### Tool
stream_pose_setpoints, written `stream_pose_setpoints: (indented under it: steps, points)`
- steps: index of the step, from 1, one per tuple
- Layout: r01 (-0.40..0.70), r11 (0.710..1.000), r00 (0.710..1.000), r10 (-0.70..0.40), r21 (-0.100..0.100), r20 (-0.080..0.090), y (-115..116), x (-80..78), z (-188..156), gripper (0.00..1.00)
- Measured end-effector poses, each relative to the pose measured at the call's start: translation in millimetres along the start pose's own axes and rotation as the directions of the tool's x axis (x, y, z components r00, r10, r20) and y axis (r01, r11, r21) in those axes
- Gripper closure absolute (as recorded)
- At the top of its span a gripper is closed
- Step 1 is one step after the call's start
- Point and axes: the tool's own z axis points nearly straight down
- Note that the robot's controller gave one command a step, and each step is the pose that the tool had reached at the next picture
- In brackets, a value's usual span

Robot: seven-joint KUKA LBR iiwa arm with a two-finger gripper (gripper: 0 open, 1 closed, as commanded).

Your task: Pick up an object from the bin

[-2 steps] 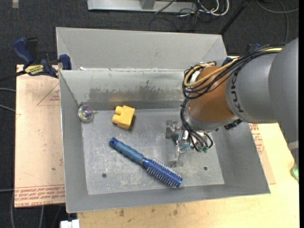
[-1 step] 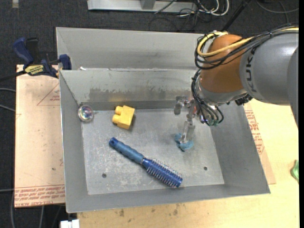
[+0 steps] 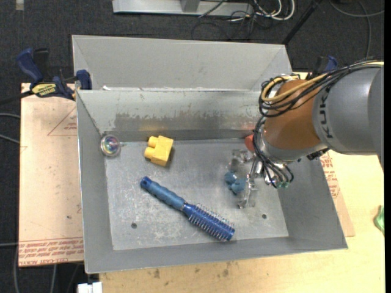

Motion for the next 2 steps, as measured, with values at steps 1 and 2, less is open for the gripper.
stream_pose_setpoints:
  steps: [1, 2]
  points:
    - [0.005, 1.000, 1.000, -0.005, 0.000, 0.008, 2, -3.1, -4, 1.00]
    - [0.049, 0.999, 0.999, -0.049, 0.001, 0.017, 15, -1.7, -142, 1.00]
